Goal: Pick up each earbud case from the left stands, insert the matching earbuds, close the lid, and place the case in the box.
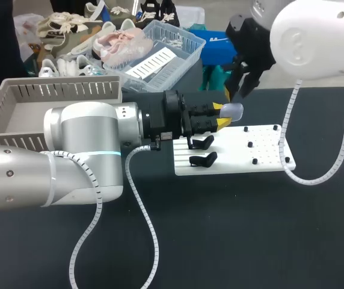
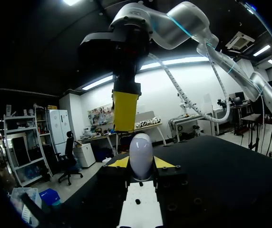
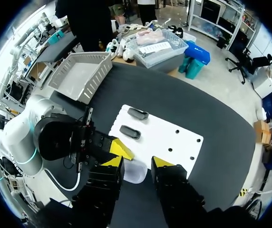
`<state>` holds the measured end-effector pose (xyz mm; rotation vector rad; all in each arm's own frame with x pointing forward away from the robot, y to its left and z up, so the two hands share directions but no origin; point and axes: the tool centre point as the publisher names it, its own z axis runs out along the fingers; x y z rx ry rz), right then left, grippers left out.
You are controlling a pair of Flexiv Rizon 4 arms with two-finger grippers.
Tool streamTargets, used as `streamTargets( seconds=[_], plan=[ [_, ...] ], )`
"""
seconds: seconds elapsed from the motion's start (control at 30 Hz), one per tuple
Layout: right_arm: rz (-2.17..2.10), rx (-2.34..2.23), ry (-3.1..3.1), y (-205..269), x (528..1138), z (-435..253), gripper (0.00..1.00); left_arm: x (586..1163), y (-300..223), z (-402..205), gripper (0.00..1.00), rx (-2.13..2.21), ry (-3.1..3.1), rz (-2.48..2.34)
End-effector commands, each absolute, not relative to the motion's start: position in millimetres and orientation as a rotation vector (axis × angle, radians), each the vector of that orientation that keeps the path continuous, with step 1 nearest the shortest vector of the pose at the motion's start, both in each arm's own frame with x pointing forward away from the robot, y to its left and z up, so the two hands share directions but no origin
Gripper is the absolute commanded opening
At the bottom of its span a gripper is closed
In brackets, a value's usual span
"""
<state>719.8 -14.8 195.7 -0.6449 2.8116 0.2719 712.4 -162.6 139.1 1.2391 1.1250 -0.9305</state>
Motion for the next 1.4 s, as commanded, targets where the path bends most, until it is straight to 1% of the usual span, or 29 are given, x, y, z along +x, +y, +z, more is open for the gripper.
streamTargets(
  seconds=[0.03,0.33,0.47,0.9,1.4],
  plan=[
    [0.288,-0.611,2.779,-26,707,200,0.35,712,-163,139,0.00,1.236,1.124,-0.928],
    [0.321,-0.530,2.752,-43,698,207,0.34,712,-163,139,0.00,1.236,1.124,-0.928],
    [0.327,-0.498,2.755,-50,694,205,0.34,717,-154,138,0.00,1.220,1.124,-0.920],
    [0.356,-0.400,2.755,-69,686,199,0.34,740,-109,138,0.00,1.159,1.175,-0.867],
    [0.355,-0.327,2.765,-78,685,190,0.39,780,-43,136,0.00,1.137,1.245,-0.741]
  ],
)
